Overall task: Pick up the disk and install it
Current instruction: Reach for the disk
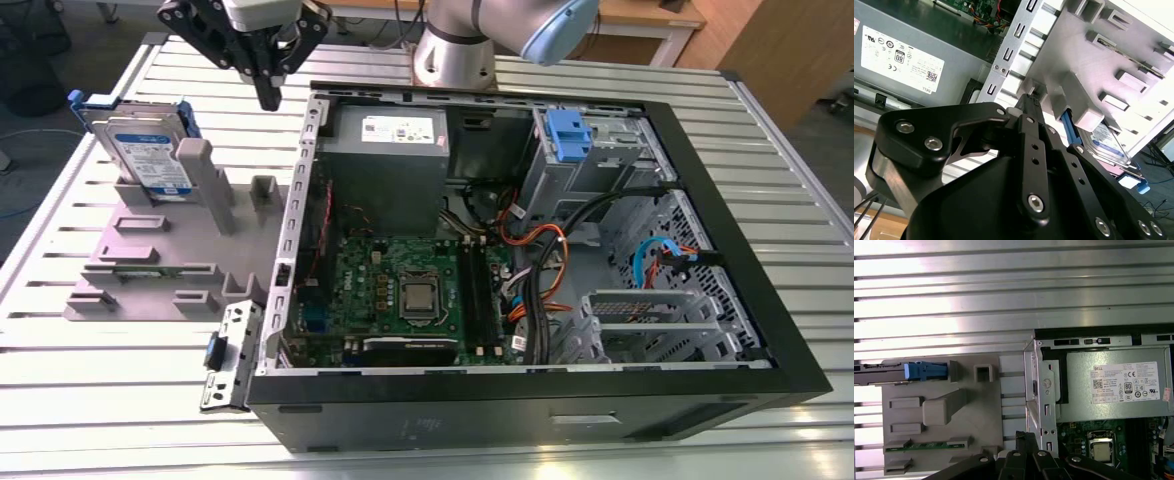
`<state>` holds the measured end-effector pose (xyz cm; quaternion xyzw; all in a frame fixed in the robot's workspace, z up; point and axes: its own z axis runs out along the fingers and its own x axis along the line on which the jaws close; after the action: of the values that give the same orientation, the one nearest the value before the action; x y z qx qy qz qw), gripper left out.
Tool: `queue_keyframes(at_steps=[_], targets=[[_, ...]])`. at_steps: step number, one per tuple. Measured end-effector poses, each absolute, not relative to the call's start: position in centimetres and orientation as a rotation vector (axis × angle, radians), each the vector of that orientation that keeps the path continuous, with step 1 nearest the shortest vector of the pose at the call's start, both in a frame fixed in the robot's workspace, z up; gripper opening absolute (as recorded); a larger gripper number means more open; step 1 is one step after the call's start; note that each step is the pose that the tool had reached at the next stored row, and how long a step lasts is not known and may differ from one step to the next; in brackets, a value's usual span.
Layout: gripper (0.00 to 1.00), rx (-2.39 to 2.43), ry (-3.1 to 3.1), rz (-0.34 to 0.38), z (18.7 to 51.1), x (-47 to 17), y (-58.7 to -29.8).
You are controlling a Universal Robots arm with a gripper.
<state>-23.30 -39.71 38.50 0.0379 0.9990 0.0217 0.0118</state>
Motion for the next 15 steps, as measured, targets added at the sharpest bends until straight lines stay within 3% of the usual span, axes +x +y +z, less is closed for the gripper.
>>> queue_keyframes(at_steps=[15], targets=[[0.11, 0.118, 3.116, 0.068, 38.46, -23.57, -39.71]])
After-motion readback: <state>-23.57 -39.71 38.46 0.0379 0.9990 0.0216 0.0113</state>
